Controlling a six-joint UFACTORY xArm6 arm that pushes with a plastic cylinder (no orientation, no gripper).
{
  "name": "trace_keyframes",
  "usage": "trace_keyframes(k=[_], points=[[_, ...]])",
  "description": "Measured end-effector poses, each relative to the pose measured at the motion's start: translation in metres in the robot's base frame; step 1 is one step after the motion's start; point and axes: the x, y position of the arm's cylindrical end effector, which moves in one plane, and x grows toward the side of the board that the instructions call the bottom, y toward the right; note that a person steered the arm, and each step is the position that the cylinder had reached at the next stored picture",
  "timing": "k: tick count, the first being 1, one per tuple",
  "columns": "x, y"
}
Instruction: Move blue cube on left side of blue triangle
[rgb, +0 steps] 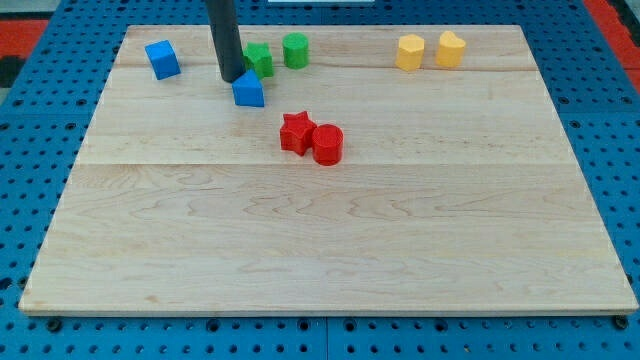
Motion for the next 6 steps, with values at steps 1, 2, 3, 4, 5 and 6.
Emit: trace_keyframes(k=[1,2,3,4,5,6], points=[[-0.056,-0.008],[-0.074,-0.051],[-0.053,-0.094],[-0.024,-0.066],[-0.008,-0.074],[-0.065,-0.076]])
